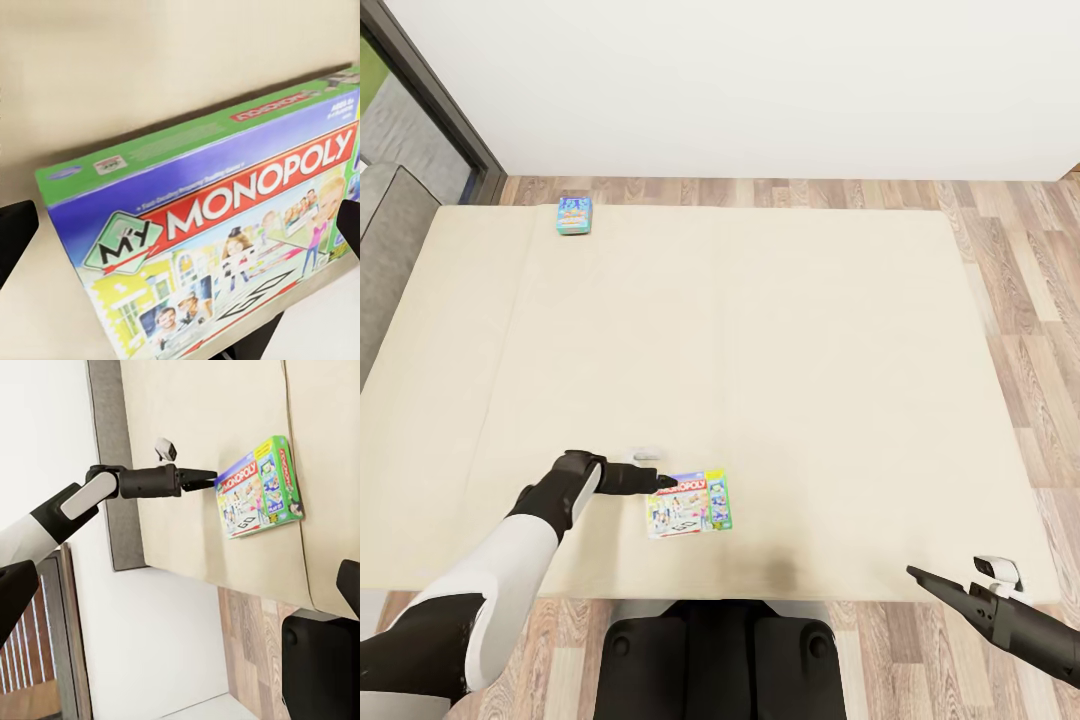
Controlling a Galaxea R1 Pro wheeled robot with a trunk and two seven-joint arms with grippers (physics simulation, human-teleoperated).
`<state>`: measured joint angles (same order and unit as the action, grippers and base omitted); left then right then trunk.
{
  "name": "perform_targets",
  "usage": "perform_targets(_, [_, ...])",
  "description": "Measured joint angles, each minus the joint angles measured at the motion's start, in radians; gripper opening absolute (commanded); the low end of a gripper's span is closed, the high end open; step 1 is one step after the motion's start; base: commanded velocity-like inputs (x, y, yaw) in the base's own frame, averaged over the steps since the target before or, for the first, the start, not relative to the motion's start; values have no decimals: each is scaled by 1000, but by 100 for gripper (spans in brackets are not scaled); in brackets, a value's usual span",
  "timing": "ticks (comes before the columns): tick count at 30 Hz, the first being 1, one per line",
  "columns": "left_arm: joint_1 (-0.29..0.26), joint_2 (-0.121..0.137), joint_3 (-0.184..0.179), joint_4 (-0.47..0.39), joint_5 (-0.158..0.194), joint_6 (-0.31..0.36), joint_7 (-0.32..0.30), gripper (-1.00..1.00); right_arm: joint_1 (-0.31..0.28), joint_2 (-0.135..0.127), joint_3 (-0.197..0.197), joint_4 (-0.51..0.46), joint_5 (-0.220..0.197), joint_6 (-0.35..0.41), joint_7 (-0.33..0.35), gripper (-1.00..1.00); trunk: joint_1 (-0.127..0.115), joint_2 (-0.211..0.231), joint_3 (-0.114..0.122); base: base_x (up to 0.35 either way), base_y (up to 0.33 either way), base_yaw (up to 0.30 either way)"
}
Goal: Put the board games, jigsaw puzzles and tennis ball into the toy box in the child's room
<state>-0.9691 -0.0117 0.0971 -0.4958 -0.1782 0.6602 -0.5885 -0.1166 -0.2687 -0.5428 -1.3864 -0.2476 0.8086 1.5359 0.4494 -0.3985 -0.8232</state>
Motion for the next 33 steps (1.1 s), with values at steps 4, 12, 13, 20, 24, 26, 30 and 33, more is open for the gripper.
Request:
perform_targets(4, [0,1,6,0,0,0,0,100,0,-1,-1,1,-1,0,0,100,0,0,0,0,0,0])
perform_targets(12, [0,2,21,0,-1,-1,0,100,0,0,-1,1,-1,0,0,100,0,0,0,0,0,0])
perform_targets(13, [0,2,22,0,-1,-1,0,100,0,0,-1,1,0,0,0,100,0,0,0,0,0,0])
perform_targets(20, [0,-4,25,0,0,-2,0,100,0,0,-2,1,-1,0,0,100,0,0,0,0,0,0])
perform_targets(24, [0,-21,25,0,0,-7,3,100,0,0,-2,1,-1,0,0,100,0,0,0,0,0,0])
perform_targets(26, [0,-28,24,0,-1,-19,9,100,0,0,-2,1,-1,0,0,100,0,0,0,0,0,0])
perform_targets(30, [0,-30,28,1,-1,-38,25,100,0,0,-2,1,0,-2,0,100,0,0,0,0,0,0])
perform_targets(33, [1,-27,41,2,-2,-42,29,100,0,0,-2,1,-1,-4,0,100,0,0,0,0,0,0])
